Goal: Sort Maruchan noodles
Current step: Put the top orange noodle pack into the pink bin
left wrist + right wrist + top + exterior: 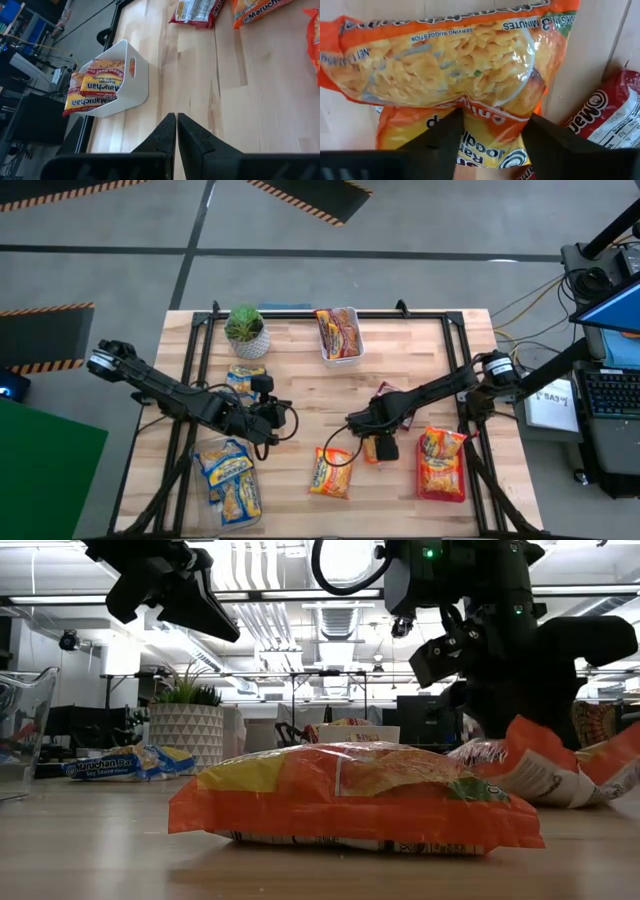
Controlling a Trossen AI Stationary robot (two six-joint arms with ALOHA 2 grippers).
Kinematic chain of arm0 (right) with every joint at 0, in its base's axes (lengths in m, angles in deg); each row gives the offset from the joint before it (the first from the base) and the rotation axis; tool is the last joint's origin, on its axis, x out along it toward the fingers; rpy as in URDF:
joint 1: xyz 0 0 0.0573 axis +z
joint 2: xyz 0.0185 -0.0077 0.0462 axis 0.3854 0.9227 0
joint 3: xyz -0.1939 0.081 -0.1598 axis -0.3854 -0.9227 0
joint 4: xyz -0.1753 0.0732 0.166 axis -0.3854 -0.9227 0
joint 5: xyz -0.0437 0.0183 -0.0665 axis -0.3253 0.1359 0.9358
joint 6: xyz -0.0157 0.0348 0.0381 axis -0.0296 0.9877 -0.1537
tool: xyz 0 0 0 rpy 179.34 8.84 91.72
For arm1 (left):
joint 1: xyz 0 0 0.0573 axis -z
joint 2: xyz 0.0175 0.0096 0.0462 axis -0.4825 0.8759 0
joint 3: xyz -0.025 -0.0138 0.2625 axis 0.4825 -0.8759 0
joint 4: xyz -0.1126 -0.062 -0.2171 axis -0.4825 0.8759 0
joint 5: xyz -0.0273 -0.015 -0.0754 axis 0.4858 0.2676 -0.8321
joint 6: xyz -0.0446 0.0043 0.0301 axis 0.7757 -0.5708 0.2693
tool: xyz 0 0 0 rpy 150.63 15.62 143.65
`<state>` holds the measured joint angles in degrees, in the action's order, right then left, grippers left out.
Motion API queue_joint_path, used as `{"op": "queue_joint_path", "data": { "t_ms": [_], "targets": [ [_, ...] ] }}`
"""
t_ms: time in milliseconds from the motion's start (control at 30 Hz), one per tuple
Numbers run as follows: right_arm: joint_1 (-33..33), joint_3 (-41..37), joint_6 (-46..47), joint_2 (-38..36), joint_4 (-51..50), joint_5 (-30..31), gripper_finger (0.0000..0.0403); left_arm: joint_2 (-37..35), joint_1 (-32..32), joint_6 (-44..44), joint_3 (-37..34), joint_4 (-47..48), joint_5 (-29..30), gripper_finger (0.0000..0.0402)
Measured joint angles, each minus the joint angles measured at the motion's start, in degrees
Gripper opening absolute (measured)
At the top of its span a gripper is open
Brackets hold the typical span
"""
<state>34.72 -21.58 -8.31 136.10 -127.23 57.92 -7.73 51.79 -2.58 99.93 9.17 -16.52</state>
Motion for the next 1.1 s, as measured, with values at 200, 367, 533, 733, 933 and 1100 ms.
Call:
{"op": "queue_joint_path", "data": {
  "t_ms": [200, 367, 533, 733, 933, 1100],
  "targets": [
    [-0.02, 0.09, -2.08, -0.2, -0.09, -0.51, 0.0094, 0.02, 0.0, -0.02, 0.0, -0.01, 0.0, 0.0],
    [-0.02, 1.03, -3.93, -0.21, -0.29, -2.08, 0.0049, 0.02, 0.0, -0.02, 0.0, -0.01, 0.0, 0.0],
    [-0.06, 2.5, -5.26, -0.59, -0.61, -4.8, 0.0022, 0.02, 0.0, -0.02, 0.0, -0.01, 0.0, 0.0],
    [-0.07, 5.63, -6.51, -1.07, -4.11, -6.11, 0.0014, 0.02, 0.0, -0.04, 0.0, -0.01, 0.0, 0.0],
    [-0.35, 10.92, -6.87, -1.12, -10.43, -9.06, 0.0014, 0.02, 0.0, -0.04, 0.0, 0.0, 0.0, 0.0],
    [-0.45, 16.61, -4.71, -1.26, -19.48, -15.45, 0.0013, 0.02, 0.0, 0.16, 0.0, -0.01, 0.0, 0.0]
  ]
}}
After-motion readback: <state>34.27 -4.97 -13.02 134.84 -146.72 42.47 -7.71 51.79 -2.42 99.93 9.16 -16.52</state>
